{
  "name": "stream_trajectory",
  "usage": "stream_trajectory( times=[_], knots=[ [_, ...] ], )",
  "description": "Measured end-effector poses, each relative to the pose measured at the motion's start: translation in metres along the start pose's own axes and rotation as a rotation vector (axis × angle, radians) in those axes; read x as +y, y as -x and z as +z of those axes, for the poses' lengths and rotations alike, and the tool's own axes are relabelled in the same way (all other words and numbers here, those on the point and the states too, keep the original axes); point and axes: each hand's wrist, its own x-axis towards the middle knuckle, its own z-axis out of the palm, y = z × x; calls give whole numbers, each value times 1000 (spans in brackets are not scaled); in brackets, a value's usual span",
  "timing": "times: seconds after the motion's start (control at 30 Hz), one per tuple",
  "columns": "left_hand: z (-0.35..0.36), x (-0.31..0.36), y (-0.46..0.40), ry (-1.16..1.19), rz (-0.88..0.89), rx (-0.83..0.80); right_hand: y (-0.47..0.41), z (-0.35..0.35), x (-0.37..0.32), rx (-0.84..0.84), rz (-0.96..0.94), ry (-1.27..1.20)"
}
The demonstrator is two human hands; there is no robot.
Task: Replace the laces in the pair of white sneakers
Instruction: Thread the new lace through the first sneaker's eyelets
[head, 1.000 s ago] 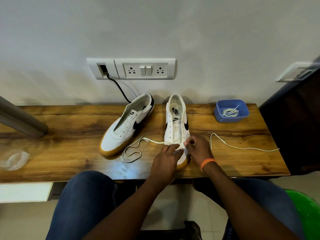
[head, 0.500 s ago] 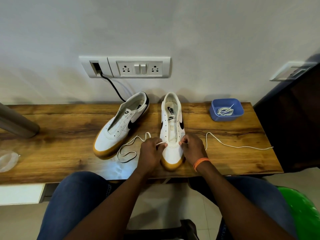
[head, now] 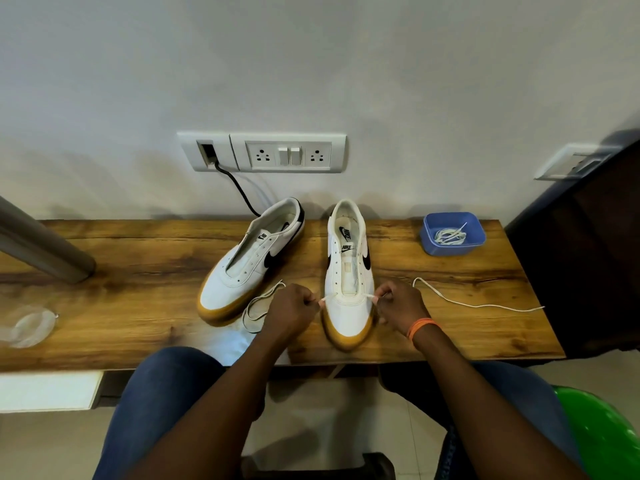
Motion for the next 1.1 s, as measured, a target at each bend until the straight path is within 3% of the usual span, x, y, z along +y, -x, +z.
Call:
stream_trajectory(
  times=[0.13, 0.33, 0.53, 0.77, 0.9, 1.1],
  knots=[
    [-42, 21, 17, 280, -105, -134, 21, -30, -15, -30, -19, -190],
    [-115, 75, 53, 498, -35, -175, 62, -89, -56, -110, -94, -313],
    [-173, 137, 85, 592, 114, -231, 101, -154, -119, -80, -240, -396],
    [-220, 214, 126, 662, 169, -232, 155, -207, -195, -112, -402, -415],
    [-239, 247, 150, 605, 297, -214, 181, -225, -226, -152, -445, -422],
    [-248, 271, 174, 659, 368, -138, 209, -242, -244, -234, -449, -623]
  ],
)
